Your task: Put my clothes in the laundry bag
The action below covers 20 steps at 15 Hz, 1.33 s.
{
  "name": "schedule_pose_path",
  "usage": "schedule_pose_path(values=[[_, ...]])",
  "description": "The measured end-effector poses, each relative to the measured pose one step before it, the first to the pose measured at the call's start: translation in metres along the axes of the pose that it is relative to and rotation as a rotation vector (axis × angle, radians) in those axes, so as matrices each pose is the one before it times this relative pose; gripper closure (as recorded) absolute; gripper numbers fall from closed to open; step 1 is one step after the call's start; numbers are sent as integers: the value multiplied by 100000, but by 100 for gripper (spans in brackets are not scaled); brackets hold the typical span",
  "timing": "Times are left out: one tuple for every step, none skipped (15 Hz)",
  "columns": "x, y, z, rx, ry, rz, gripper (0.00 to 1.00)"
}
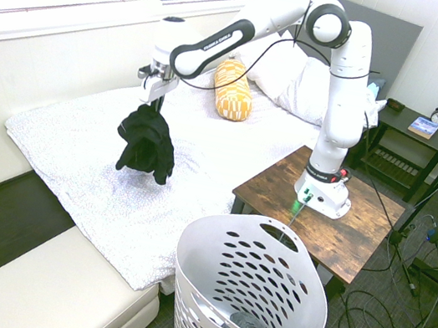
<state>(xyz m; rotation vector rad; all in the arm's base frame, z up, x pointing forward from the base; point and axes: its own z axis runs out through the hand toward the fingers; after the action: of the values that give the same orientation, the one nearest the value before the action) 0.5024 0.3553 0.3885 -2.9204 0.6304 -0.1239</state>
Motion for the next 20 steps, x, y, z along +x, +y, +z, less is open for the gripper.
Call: schedule_pose_path(values=[[-2046,-616,-3629,-818,2681,-3452,100],[-2753,-658,-3469,-1247,2235,-4064,100],[-3639,-711,-3266,-1311,1346,-4681,100],[-4299,-592,-2801,-1415,1244,-4862,100],[-4685,-417,-2113,-1639,1226,-4981,100],[-4871,-244,-1659,-1016,820,-4865,100],[-4992,-10,-1572,223,-173,-4963,100],[-4629,231,-1594,1062,-884,-4392,100],[-4157,574,-1456,1464,-1546,-4199,100],[-3926,844,-1065,990,-2190,-3928,100],[-3790,848,-464,405,-1412,-3708,100],[-3182,547,307,-354,-445,-2794,100],[-2432,255,1070,-1445,-1213,-2157,100],[-1766,-82,1682,-2190,-2509,-1563,100],[-1166,-291,2075,-2115,-2562,-994,100],[-809,-499,2037,-1495,-2375,-848,100],[-678,-524,1768,-1869,-2505,-654,0],[-444,-513,1242,-1820,-2212,-553,0],[-237,-412,830,-1086,-1484,-680,0],[-126,-258,612,-996,-1204,-497,0]])
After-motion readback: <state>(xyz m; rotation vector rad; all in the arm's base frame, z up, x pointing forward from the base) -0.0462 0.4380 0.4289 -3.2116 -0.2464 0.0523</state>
